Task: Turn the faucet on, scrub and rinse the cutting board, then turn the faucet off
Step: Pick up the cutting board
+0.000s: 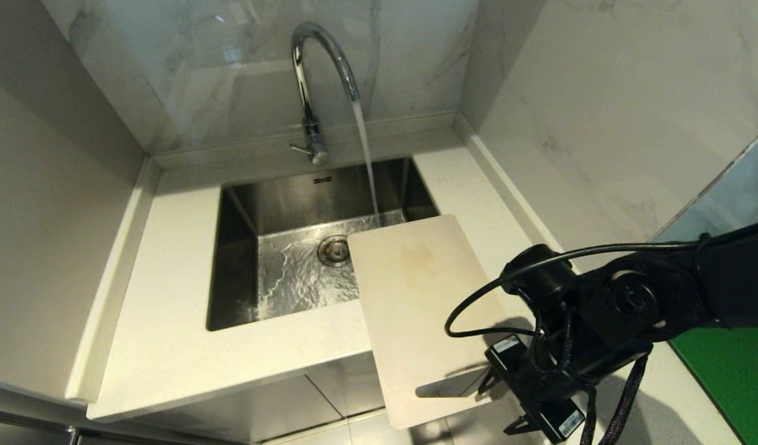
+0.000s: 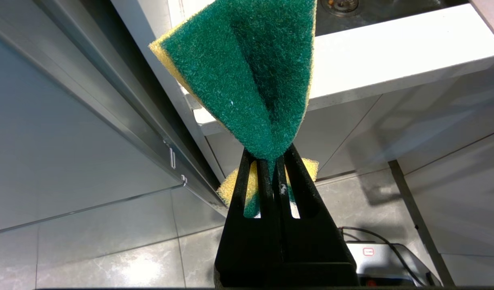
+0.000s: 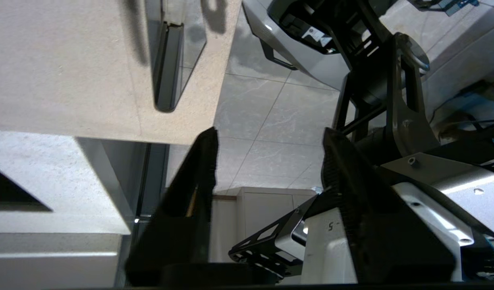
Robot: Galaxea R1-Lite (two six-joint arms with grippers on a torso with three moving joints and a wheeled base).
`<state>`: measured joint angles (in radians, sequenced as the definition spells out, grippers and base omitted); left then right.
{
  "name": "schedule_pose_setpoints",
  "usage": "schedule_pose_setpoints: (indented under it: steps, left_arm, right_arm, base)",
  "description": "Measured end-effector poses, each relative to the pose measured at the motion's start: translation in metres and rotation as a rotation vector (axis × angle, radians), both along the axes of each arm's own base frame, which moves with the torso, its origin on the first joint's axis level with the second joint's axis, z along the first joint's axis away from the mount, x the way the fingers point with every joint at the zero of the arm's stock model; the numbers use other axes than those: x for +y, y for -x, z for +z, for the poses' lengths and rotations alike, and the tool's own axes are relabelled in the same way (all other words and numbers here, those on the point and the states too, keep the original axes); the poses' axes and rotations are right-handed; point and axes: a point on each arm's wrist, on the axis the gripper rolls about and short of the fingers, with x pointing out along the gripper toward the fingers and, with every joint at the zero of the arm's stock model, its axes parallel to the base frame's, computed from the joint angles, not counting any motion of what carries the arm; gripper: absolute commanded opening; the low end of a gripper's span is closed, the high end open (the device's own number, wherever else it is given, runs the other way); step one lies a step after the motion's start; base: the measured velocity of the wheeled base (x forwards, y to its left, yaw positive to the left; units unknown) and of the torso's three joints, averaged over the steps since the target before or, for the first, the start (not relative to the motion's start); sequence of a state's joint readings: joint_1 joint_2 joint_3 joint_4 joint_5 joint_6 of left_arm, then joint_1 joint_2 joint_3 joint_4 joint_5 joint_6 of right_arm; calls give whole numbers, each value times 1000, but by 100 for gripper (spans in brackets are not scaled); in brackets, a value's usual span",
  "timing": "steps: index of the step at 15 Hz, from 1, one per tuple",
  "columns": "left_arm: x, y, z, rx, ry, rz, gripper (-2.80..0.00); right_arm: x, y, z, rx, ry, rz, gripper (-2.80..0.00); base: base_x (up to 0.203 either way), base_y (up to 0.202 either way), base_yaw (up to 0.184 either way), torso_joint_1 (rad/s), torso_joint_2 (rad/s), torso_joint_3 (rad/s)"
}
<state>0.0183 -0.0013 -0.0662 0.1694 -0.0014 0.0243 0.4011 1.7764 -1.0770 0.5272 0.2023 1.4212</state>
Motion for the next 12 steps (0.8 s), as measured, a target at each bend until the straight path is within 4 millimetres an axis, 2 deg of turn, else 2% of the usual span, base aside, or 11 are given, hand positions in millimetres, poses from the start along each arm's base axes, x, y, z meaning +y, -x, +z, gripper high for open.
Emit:
schedule_pose_setpoints:
  steps: [6, 12]
  left_arm:
    - [0, 0, 0, 0, 0, 0, -280]
    - [0, 0, 0, 0, 0, 0, -280]
  right_arm:
    - [5, -15, -30, 51, 82, -18, 0]
    - [8, -24, -41, 44, 96, -24, 0]
  base:
    - [0, 0, 0, 0, 0, 0]
    - [0, 0, 0, 0, 0, 0]
